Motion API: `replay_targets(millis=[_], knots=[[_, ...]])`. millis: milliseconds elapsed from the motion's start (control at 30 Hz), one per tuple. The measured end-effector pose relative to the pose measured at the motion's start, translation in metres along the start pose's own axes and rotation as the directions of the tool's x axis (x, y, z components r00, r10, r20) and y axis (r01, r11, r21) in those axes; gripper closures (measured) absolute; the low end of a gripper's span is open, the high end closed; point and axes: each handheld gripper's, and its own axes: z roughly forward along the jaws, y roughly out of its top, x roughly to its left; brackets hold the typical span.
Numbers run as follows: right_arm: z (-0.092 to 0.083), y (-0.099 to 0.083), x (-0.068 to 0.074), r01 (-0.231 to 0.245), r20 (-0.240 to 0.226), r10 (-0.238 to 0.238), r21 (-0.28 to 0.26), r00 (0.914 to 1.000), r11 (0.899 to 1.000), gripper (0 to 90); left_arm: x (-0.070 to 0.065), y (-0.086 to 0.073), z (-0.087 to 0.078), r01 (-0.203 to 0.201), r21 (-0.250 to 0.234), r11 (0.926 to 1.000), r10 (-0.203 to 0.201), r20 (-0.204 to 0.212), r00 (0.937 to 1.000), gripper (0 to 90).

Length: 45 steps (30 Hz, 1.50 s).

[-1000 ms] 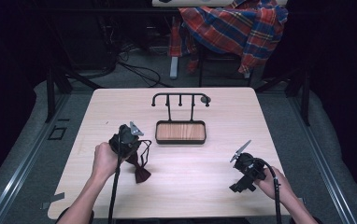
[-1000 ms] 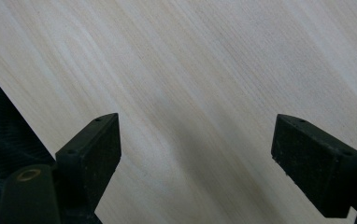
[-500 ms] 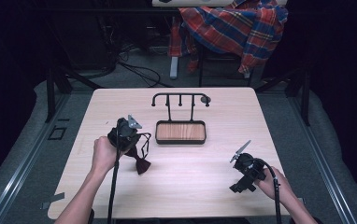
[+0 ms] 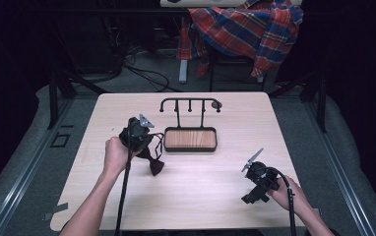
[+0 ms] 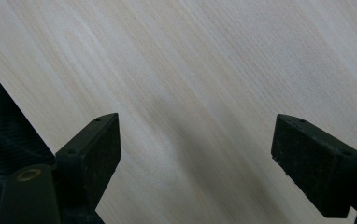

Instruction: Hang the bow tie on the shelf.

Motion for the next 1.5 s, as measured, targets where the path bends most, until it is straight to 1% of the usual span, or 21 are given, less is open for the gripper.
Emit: replay_targets(millis=[100, 233, 367, 533, 667, 700, 800, 867, 933, 1133, 1167, 1200, 1267, 1333, 1367, 1433, 1500], knots=[[0.001, 0.0, -0.001, -0.004, -0.004, 0.004, -0.005, 1.0, 1.0, 15.9, 0.002, 0.002, 0.001, 0.0, 0.003, 1.0, 0.0, -0.002, 1.0, 87.4], [0.001, 0.0, 0.0, -0.005, -0.002, 0.005, -0.004, 1.0, 1.0, 16.0, 0.004, 0.004, 0.001, 0.011, -0.01, 0.9999, -0.011, 0.0, 0.9999, 87.4], [0.0, 0.001, 0.0, -0.003, 0.002, 0.003, 0.0, 1.0, 1.0, 15.9, 0.005, 0.008, 0.001, 0.002, -0.013, 0.9999, -0.002, 0.0, 1.0, 87.4], [0.0, 0.001, 0.0, -0.001, 0.005, 0.001, -0.001, 1.0, 1.0, 15.9, 0.005, 0.015, 0.003, -0.009, -0.005, 0.9999, 0.009, 0.014, 0.9999, 87.4], [-0.001, 0.0, 0.0, 0.0, 0.01, 0.0, -0.006, 1.0, 1.0, 15.9, 0.006, 0.02, 0.002, -0.013, -0.012, 0.9998, 0.013, 0.011, 0.9999, 87.5], [-0.001, 0.0, 0.0, -0.006, 0.0, 0.006, -0.013, 1.0, 1.0, 15.9, 0.006, 0.021, 0.002, -0.015, -0.011, 0.9998, 0.015, 0.008, 0.9999, 87.4], [0.0, -0.001, 0.0, -0.011, -0.006, 0.011, -0.017, 0.9999, 1.0, 15.9, 0.008, 0.025, 0.001, -0.016, -0.014, 0.9998, 0.016, 0.003, 0.9999, 87.4], [-0.001, 0.0, -0.001, -0.005, 0.003, 0.005, -0.008, 1.0, 1.0, 15.9, 0.01, 0.027, 0.001, -0.012, -0.02, 0.9997, 0.012, 0.002, 0.9999, 87.4], [-0.001, 0.0, 0.0, -0.005, 0.002, 0.005, -0.007, 1.0, 1.0, 15.9, 0.011, 0.029, 0.001, -0.009, -0.028, 0.9996, 0.009, -0.001, 1.0, 87.4], [-0.001, 0.0, -0.001, -0.002, 0.007, 0.002, -0.001, 1.0, 1.0, 15.9, 0.012, 0.036, -0.002, -0.006, -0.048, 0.9988, 0.006, 0.002, 1.0, 87.4], [0.001, -0.001, 0.0, -0.011, -0.001, 0.011, -0.012, 0.9999, 1.0, 15.9, 0.012, 0.037, -0.003, -0.007, -0.048, 0.9988, 0.007, 0.008, 0.9999, 87.4], [0.001, -0.001, 0.0, -0.011, -0.001, 0.011, -0.012, 0.9999, 1.0, 16.0, 0.012, 0.039, -0.004, -0.014, -0.049, 0.9987, 0.014, 0.003, 0.9999, 87.4], [0.001, -0.001, 0.0, -0.012, -0.003, 0.012, -0.013, 0.9999, 1.0, 15.9, 0.012, 0.041, -0.005, -0.015, -0.049, 0.9987, 0.015, 0.004, 0.9999, 87.4], [-0.001, 0.0, -0.001, 0.0, 0.008, 0.0, 0.001, 1.0, 1.0, 15.9, 0.013, 0.044, -0.008, -0.019, -0.05, 0.9985, 0.019, 0.0, 0.9998, 87.4], [0.0, -0.001, 0.0, -0.01, -0.004, 0.01, -0.013, 0.9999, 1.0, 15.9, 0.013, 0.045, -0.009, -0.022, -0.051, 0.9984, 0.022, -0.002, 0.9998, 87.4], [0.001, -0.001, 0.0, -0.009, -0.005, 0.009, -0.013, 0.9999, 1.0, 15.9, 0.014, 0.047, -0.011, -0.026, -0.054, 0.9982, 0.026, -0.007, 0.9996, 87.4], [0.0, 0.0, 0.0, -0.002, -0.002, 0.002, 0.0, 1.0, 1.0, 16.0, 0.014, 0.05, -0.013, -0.028, -0.056, 0.998, 0.028, -0.011, 0.9996, 87.4]])
